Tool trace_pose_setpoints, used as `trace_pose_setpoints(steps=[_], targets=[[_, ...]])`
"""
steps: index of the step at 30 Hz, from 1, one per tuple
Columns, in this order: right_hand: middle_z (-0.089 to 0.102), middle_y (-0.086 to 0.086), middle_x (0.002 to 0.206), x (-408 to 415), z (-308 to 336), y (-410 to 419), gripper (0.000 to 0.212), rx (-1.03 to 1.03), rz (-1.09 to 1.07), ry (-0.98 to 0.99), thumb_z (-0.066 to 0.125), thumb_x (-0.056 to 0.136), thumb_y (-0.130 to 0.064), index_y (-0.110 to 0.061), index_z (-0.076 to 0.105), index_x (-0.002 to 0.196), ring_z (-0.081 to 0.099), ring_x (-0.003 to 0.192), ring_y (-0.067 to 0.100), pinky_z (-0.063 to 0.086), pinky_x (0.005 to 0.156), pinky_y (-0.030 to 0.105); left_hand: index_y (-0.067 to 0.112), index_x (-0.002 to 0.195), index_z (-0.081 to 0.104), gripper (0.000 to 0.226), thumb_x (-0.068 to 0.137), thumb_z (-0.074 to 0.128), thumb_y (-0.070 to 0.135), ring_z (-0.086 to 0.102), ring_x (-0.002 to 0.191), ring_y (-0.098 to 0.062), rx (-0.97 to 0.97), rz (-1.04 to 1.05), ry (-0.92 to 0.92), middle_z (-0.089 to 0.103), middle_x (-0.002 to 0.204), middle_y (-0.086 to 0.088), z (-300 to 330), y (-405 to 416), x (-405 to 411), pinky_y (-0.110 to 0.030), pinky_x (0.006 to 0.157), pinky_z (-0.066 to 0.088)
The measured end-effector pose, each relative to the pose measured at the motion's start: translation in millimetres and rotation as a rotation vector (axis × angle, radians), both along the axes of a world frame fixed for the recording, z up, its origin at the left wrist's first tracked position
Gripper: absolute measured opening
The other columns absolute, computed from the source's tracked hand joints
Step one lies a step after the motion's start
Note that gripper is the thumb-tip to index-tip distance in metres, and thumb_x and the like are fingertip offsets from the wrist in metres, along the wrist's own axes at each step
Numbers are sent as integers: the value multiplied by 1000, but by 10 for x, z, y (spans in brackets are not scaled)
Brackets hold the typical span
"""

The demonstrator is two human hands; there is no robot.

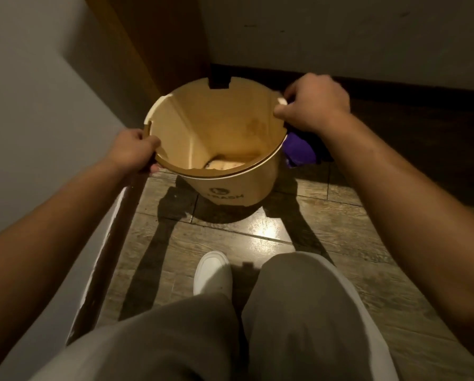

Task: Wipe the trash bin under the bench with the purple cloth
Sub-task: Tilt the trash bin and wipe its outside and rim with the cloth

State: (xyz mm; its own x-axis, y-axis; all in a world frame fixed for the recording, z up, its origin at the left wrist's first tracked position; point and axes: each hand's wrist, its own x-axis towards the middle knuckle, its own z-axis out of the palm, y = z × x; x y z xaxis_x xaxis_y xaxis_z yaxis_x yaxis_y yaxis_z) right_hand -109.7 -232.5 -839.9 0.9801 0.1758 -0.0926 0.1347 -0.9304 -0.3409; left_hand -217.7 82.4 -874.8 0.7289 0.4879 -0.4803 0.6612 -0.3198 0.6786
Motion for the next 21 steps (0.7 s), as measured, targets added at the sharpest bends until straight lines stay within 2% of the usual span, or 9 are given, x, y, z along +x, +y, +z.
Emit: trace_pose_setpoints(steps=[3,6,11,14,17,19,21], targets=[[68,-2,93,-155,-227,275,30,-9,61,86,70,91,-47,-24,73,110,64,84,18,42,58,29,13,88,58,16,103,53,18,58,31,-10,142,3,-7,65,67,-14,101,221,-93,-21,32,46],[69,-1,93,-297,-453,454,27,-3,84,134,66,95,-45,-23,71,111,65,84,18,43,60,31,15,86,55,19,104,52,19,60,33,-12,219,-1,40,67,69,-16,33,362,-212,-23,33,48],[67,-2,93,-416,-544,653,29,25,139,94,68,94,-46,-26,68,114,63,79,17,39,54,26,19,80,53,24,104,50,22,64,37,-13,367,-74,135,70,70,-15,-243,576,-467,-24,34,50],[67,-2,94,-458,-562,697,29,32,158,69,67,94,-45,-26,67,116,64,80,17,45,60,28,21,79,51,25,103,45,26,68,40,-18,473,-120,129,71,67,-13,-374,600,-564,-27,40,54],[67,-3,95,-506,-592,651,29,73,138,33,64,96,-46,-24,67,116,61,80,15,46,64,30,15,104,56,30,105,41,41,71,48,-19,485,-114,170,71,73,-9,-374,547,-542,-30,46,57],[66,-5,93,-529,-587,592,31,109,115,29,63,96,-52,-25,67,111,60,80,13,45,64,28,11,122,53,48,102,43,53,71,69,-24,578,-120,200,70,90,-12,-254,483,-503,-38,61,59],[61,-9,83,-519,-522,495,33,165,12,23,61,94,-60,-28,64,100,57,73,10,40,59,25,11,130,50,58,99,47,59,63,87,-26,726,-126,93,66,104,-13,-37,394,-469,-45,77,57]])
